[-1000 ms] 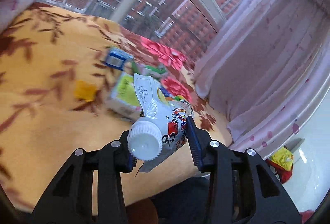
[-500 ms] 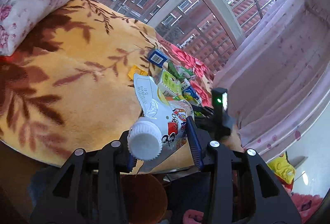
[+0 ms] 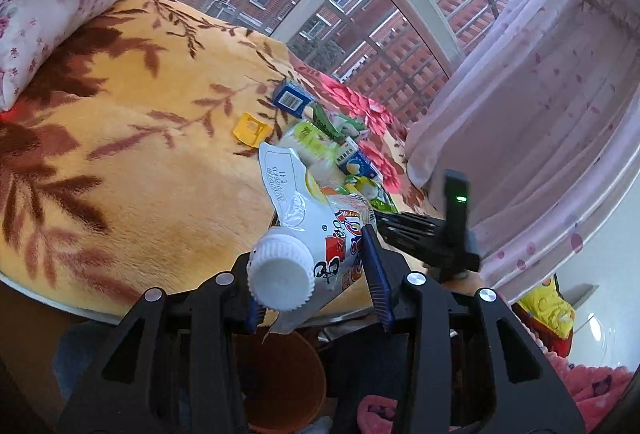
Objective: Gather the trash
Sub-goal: 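Lift the drink pouch with the left tool while the right tool grasps a clear wrapper, then carry the pouch and wrapper to the orange bucket and release both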
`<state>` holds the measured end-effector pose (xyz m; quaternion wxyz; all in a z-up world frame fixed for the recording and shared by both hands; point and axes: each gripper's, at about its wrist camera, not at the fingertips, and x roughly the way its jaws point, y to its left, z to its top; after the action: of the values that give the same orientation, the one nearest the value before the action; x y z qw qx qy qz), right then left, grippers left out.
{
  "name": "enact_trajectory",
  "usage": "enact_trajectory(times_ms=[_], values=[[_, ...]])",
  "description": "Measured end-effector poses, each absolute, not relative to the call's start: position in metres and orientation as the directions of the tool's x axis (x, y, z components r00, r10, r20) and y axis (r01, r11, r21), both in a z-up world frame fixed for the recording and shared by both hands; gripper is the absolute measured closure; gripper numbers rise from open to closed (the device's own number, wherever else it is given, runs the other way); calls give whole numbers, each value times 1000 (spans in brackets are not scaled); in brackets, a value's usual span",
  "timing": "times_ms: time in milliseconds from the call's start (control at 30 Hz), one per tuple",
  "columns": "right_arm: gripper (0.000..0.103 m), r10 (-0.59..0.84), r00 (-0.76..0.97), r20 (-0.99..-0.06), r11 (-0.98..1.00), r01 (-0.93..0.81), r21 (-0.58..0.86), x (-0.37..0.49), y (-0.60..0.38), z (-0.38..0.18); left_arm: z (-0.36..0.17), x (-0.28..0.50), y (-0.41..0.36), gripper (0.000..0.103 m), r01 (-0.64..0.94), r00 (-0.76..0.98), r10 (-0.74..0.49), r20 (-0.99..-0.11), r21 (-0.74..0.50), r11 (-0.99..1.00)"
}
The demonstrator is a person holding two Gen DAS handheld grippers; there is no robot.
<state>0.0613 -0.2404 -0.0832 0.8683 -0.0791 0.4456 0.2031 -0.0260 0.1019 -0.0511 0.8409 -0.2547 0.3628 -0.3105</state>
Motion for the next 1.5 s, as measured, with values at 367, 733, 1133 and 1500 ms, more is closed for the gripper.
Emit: enact_trajectory(times_ms=[367, 733, 1133, 1500], values=[[98, 584, 522, -621, 809, -441, 389, -38, -288, -31, -53, -57, 65, 63, 446, 455, -704, -545, -545, 710], [97, 577, 396, -714, 809, -393, 436, -100, -284, -85, -108, -91, 12, 63, 543, 269, -672, -690, -468, 698], [97, 419, 198, -886, 900, -220, 376, -87, -253, -195, -205, -90, -39, 63, 535, 120, -432, -894, -309, 786], [65, 365, 96, -926, 918, -204, 341, -75, -224, -227, -246, -91, -53, 42, 519, 63, -316, -947, -240, 821]])
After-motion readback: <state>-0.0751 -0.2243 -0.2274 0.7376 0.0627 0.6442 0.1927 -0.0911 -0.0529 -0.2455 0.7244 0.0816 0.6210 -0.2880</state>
